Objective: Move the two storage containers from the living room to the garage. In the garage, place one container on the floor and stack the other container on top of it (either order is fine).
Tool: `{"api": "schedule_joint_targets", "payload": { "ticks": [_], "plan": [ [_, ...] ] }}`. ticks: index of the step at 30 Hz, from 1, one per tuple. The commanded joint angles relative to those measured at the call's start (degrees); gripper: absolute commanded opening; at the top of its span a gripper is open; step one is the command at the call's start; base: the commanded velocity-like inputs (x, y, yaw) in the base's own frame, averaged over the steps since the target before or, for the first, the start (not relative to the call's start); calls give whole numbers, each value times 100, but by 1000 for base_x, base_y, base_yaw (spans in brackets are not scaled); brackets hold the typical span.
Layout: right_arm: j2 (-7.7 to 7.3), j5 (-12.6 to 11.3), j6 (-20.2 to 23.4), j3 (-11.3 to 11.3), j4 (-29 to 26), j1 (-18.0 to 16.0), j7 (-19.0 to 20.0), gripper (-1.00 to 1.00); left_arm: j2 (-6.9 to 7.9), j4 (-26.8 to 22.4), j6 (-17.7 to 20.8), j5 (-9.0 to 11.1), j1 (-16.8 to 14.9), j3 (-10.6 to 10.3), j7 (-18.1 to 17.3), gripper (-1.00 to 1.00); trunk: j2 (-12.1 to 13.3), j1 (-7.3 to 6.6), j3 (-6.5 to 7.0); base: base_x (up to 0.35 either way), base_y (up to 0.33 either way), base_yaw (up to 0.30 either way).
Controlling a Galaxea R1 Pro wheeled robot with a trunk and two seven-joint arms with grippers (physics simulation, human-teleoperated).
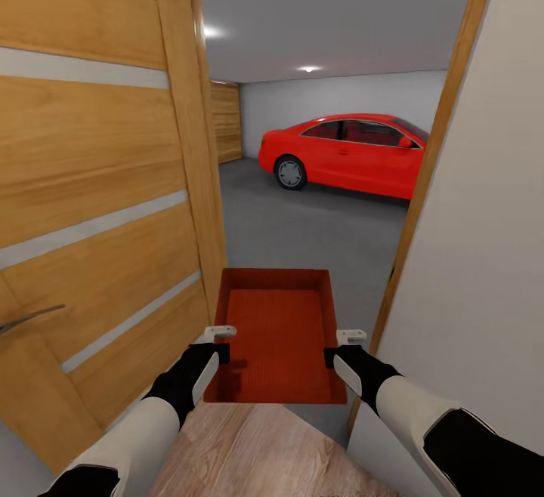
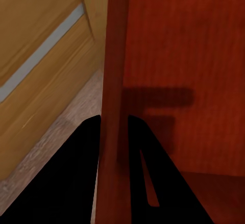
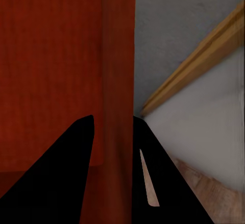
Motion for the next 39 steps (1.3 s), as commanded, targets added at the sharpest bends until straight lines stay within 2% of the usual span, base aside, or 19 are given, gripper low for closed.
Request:
{"api": "schedule_joint_targets", "payload": {
  "ticks": [1, 10, 23, 31, 39],
  "plan": [
    [-52, 137, 44, -128, -12, -10, -165, -100, 8, -9, 56, -54, 0, -8, 68, -100, -14, 4, -13, 0, 0, -133],
    [-56, 135, 44, -128, -12, -10, -175, -100, 8, -9, 63, -53, 0, -11, 68, -100, -14, 4, -13, 11, 31, -32],
    [-51, 130, 44, -128, -12, -10, -175, -100, 8, -9, 65, -54, 1, -10, 68, -100, -14, 4, -13, 107, 250, 0],
    [-58, 133, 44, -133, -12, -10, -177, -100, 8, -9, 65, -54, 0, -13, 68, -100, -14, 4, -13, 17, 29, -10],
    [-58, 132, 44, -136, -12, -10, -183, -100, 8, -9, 65, -54, 1, -13, 68, -100, -14, 4, -13, 1, 1, -196]
  ]
}}
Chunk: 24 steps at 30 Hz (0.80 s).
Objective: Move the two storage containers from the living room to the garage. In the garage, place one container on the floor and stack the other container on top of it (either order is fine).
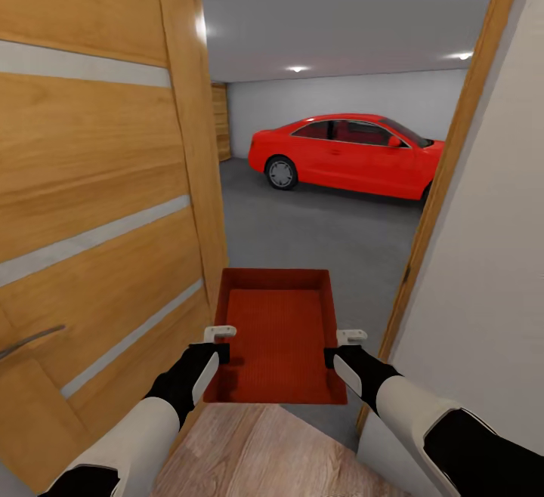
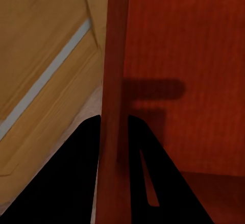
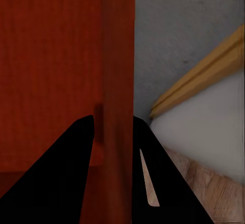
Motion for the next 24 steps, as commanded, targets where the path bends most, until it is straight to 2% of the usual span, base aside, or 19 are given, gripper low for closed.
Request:
{"api": "schedule_joint_targets", "payload": {
  "ticks": [1, 5, 12, 24],
  "plan": [
    [-57, 149, 43, -144, -13, -11, -183, -100, 9, -7, 58, -53, 2, -12, 68, -100, -14, 4, -13, 0, 0, -238],
    [-57, 146, 43, -144, -13, -11, -183, -100, 9, -7, 58, -51, 0, -11, 68, -100, -14, 4, -13, 0, 0, -192],
    [-57, 145, 43, -144, -13, -11, -181, -100, 9, -7, 58, -50, -1, -11, 68, -100, -14, 4, -13, 1, 13, -28],
    [-57, 137, 47, -144, -13, -11, -175, -100, 9, -9, 58, -50, 1, -7, 68, -100, -14, 4, -13, 79, 245, -1]
  ]
}}
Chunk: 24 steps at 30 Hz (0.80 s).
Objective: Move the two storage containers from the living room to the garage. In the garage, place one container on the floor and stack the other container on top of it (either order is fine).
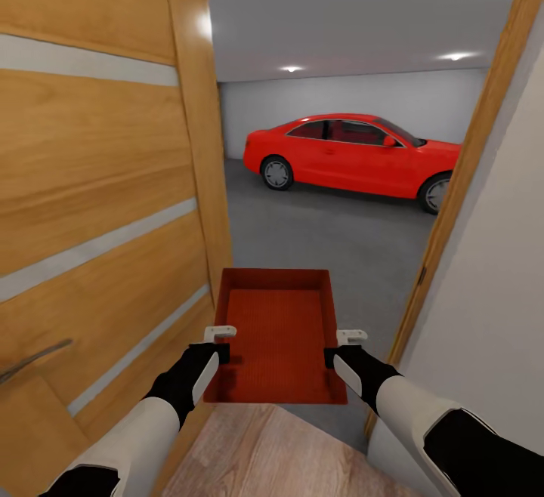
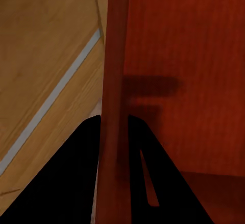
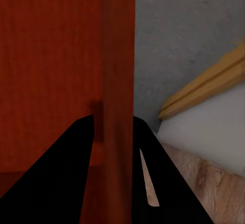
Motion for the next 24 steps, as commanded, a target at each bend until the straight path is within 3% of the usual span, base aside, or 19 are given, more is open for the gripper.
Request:
{"api": "schedule_joint_targets", "payload": {
  "ticks": [1, 8, 24],
  "plan": [
    [-57, 140, 44, -148, -13, -11, -177, -100, 8, -5, 54, -54, -1, -10, 66, -100, -14, 4, -13, 38, 116, 0],
    [-57, 148, 40, -152, -13, -11, -178, -100, 8, -3, 54, -54, 0, -14, 66, -100, -14, 4, -13, 9, 27, -57],
    [-57, 148, 40, -148, -13, -11, -179, -100, 8, -7, 54, -56, -3, -12, 66, -100, -14, 4, -13, 0, 0, -239]
  ]
}}
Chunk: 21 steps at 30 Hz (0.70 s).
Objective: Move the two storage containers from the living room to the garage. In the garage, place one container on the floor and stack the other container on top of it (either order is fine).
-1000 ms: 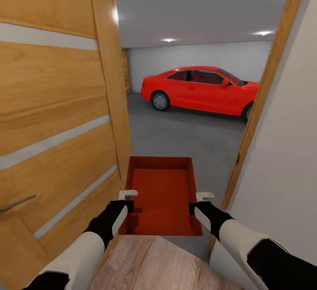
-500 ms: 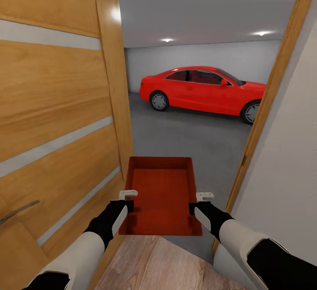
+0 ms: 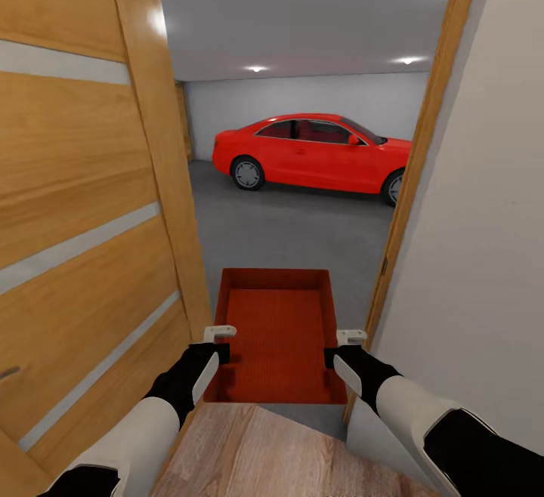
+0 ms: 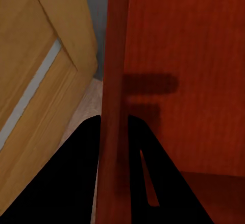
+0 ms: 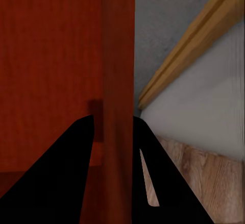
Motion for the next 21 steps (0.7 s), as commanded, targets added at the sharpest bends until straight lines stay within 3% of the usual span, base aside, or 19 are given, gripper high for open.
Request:
{"api": "schedule_joint_targets", "payload": {
  "ticks": [1, 7, 16, 21],
  "plan": [
    [-57, 139, 43, -138, -12, -11, -178, -100, 9, -7, 57, -52, 2, -12, 68, -100, -14, 4, -13, 0, 0, -226],
    [-57, 139, 50, -145, -12, -11, -177, -100, 9, -6, 57, -49, 1, -10, 68, -100, -14, 4, -13, 3, 20, -59],
    [-64, 130, 52, -146, -12, -11, -175, -100, 9, -8, 57, -49, 2, -13, 68, -100, -14, 4, -13, 89, 235, -2],
    [-58, 130, 46, -146, -12, -11, -177, -100, 9, -5, 57, -49, 2, -11, 68, -100, -14, 4, -13, 41, 88, -18]
  ]
}}
